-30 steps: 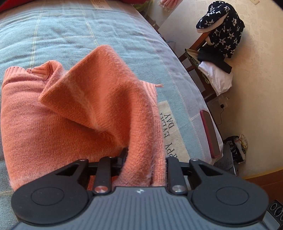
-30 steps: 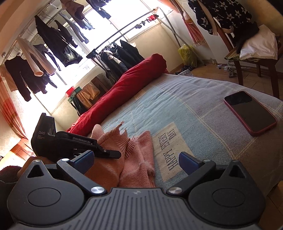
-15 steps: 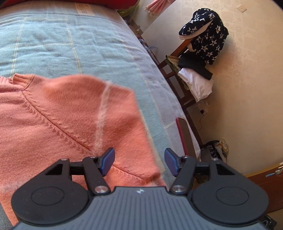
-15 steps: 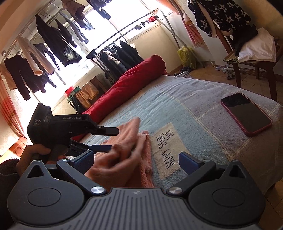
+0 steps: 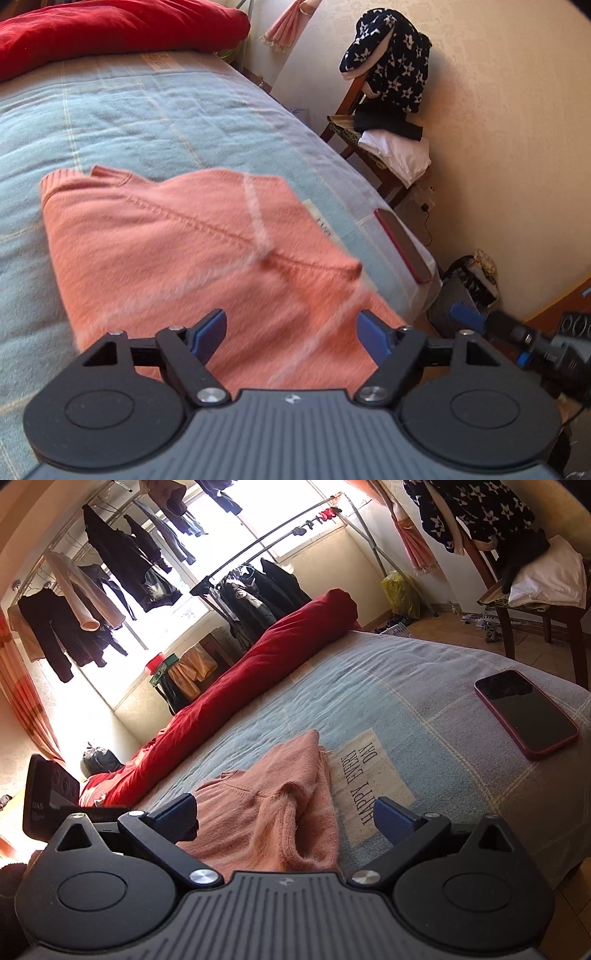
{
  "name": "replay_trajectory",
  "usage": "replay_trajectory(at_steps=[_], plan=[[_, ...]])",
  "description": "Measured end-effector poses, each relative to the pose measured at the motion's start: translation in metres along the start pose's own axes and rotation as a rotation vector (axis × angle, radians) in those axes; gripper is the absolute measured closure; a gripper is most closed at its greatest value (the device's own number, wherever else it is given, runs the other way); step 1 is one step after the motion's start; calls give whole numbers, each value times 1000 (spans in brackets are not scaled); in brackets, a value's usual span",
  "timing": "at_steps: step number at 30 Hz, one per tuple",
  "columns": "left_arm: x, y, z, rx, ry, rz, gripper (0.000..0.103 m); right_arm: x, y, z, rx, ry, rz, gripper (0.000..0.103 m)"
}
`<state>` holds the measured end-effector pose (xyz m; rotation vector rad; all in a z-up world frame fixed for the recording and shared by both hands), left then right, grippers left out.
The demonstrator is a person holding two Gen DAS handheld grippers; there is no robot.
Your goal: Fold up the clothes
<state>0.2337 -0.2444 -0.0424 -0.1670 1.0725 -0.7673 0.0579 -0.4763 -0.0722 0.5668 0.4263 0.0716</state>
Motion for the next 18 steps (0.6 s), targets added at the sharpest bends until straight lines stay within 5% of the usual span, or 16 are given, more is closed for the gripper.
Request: replay_trajectory(at_steps=[8, 18], plan=[[-22, 33, -23, -74, -43, -66, 25, 3, 19, -4, -37, 37, 42, 0], [-18, 26, 44, 106, -171, 161, 21, 58, 101, -34, -250, 212, 276, 0]])
Point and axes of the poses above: each gripper's, at about its wrist camera, not at the fingertips, and x roughly the way its jaws point, y to its left, z to its top, the point moved 5 cm from there along x, roughly the way its jaws point, and after that the axes turned 6 degrees about -x, right-handed, at the moved point
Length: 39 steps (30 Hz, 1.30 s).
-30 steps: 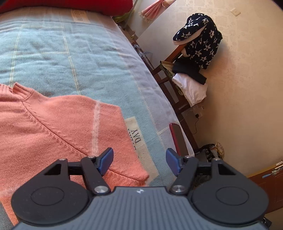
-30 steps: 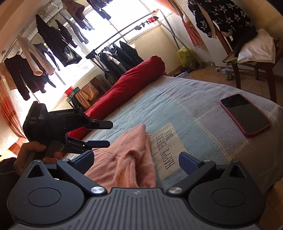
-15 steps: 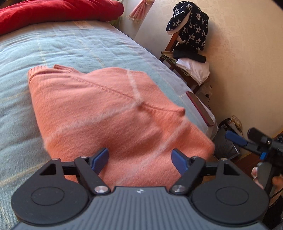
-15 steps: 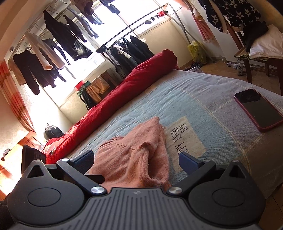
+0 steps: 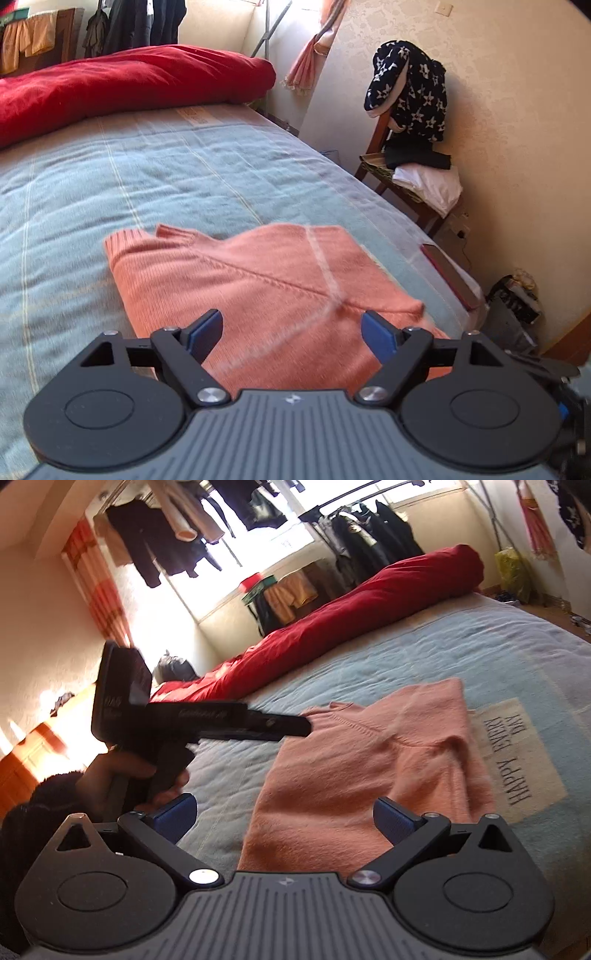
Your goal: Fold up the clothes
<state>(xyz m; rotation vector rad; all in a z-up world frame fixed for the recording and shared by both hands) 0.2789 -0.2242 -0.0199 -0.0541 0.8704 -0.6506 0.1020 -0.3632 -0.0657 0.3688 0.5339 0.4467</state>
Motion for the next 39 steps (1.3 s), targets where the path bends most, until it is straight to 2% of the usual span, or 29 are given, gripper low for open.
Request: replay_trajectory(at_steps=[2, 5, 8, 11, 12, 15, 19, 21, 25, 27, 29, 31, 34, 39], plan=[[16, 7, 3, -5, 27, 40, 20, 20, 12, -6, -23, 21, 38, 0], [40, 24, -5, -40, 75, 95, 20, 45, 13, -27, 23, 104, 58, 0], [46, 35, -17, -18, 32, 95, 17, 56, 7, -57, 4, 173, 8, 0], [46, 35, -17, -21, 27, 89, 16, 48, 10, -62, -10, 148, 20, 0], [45, 34, -16, -21, 29, 90, 16, 46, 11, -58, -2, 156, 20, 0], [35, 29, -11, -31, 33, 92, 16, 26, 16, -37, -7, 94, 17, 0], [17, 14, -12, -18, 10, 19, 15, -8, 20, -8, -123, -65, -62, 0], [16, 10, -19, -1, 22, 12, 14, -5, 2, -13, -87, -36, -111, 0], [26, 13, -34, 29, 31, 43, 13, 1, -34, -25, -10, 28, -209, 0], [29, 12, -37, 45, 18, 28, 8, 6, -49, -42, 51, 41, -206, 0], [32, 7, -38, 72, 24, 38, 2, 3, -48, -44, 44, 24, -199, 0], [34, 2, -38, 91, 27, 57, 2, 0, -46, -46, 35, 8, -194, 0], [26, 1, -35, 54, 16, 55, 2, -4, -42, -40, 49, 9, -195, 0], [-8, 4, -24, -71, -46, -56, 2, -3, -26, -6, -40, -56, -159, 0]])
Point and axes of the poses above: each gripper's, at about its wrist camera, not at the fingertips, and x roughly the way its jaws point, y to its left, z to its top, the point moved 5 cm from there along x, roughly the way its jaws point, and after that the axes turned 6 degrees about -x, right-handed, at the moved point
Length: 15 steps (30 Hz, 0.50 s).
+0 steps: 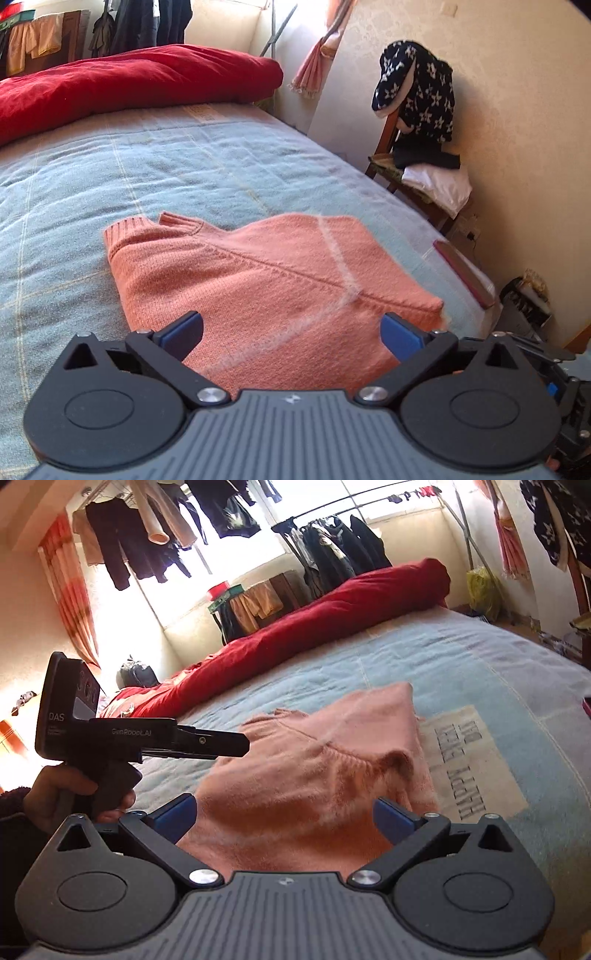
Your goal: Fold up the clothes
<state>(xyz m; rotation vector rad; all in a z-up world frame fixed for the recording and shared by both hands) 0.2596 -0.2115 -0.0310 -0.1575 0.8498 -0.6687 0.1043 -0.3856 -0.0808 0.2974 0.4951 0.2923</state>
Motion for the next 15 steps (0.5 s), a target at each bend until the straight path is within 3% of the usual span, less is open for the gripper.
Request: replay_trajectory(at_steps=[5, 10, 15], plan=[[-8, 5, 0, -86, 9, -97, 2, 28, 6, 21, -71, -7, 6, 0], [10, 22, -15, -149, 67, -104, 2, 54, -15, -2, 10, 56, 7, 0], [17, 33, -12, -205, 64, -150, 1, 48, -18, -10, 12, 20, 35, 0]])
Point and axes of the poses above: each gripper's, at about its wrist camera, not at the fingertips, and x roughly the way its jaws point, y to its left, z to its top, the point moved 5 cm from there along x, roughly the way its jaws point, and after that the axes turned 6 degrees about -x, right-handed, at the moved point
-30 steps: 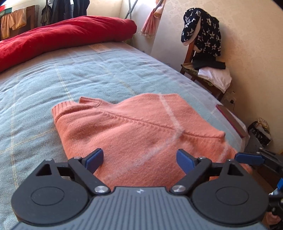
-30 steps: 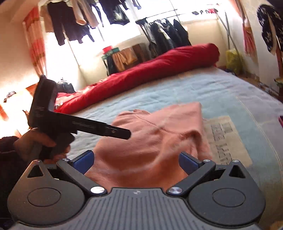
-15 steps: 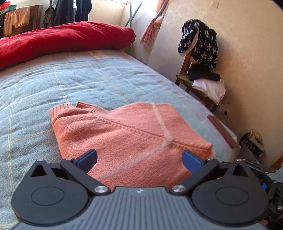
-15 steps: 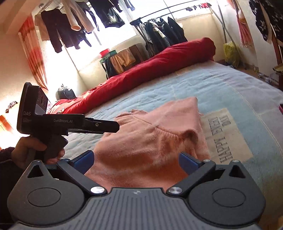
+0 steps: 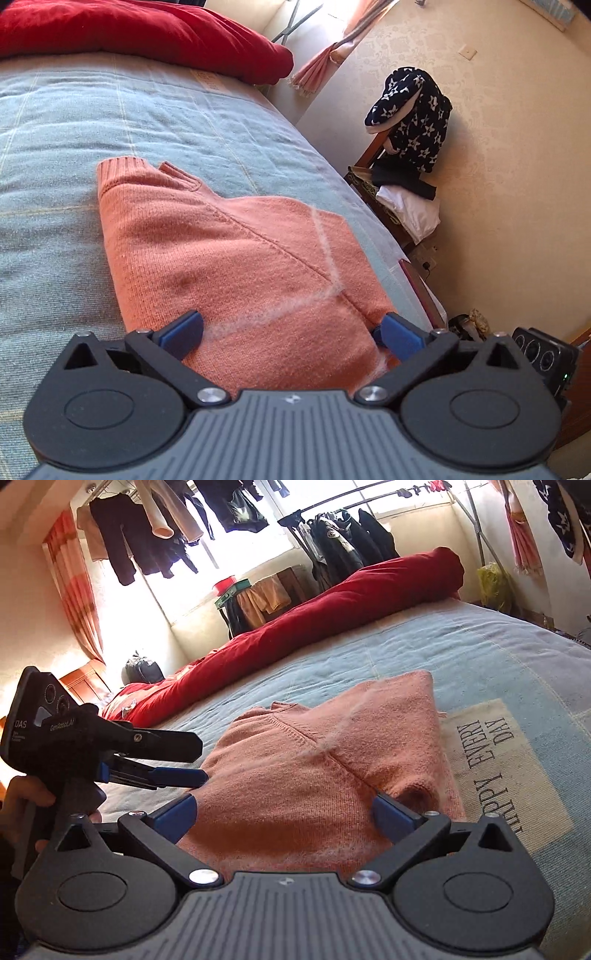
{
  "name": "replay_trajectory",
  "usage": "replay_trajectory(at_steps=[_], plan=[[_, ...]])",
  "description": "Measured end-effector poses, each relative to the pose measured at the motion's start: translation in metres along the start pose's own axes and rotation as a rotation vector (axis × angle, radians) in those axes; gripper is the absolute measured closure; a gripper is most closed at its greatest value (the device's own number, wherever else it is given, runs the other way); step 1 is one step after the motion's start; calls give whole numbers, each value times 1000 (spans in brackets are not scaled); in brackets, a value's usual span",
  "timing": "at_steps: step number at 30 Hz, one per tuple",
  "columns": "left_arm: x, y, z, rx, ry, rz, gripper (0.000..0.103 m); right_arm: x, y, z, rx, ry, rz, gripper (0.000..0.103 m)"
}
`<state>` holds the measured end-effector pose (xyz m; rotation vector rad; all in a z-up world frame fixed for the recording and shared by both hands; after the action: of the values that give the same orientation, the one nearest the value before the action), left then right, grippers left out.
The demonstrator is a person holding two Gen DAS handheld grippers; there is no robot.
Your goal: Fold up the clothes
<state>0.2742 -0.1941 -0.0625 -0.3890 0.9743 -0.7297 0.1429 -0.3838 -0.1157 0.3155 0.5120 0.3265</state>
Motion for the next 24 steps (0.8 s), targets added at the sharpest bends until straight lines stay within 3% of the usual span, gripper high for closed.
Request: replay_trajectory(at_steps=[6, 11, 16, 20, 24], plan=[[-15, -17, -8, 23, 8, 34, 1, -20, 12, 1, 21, 21, -13, 0], [-27, -35, -42, 26, 52, -50, 1, -49, 23, -18, -21, 41, 4, 0], [-19, -28, -78, -5, 94, -27, 1, -61, 23, -36, -49, 60, -23, 0], [-32, -28, -85, -44, 61, -51, 1, -68, 27, -33, -44, 46, -10, 0], [-38, -32, -92, -24, 48, -27, 1, -67, 34, -32, -73, 55, -5, 0]])
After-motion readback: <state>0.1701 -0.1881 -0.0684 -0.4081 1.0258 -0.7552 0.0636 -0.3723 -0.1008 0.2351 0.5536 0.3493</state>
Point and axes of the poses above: each gripper's, at about its wrist camera, not at the fingertips, and x roughly the way its jaws point, y to its left, z to its top, the point moved 5 cm from there along x, roughly the way its jaws point, and after that the axes turned 6 degrees about -x, right-handed, at the moved point
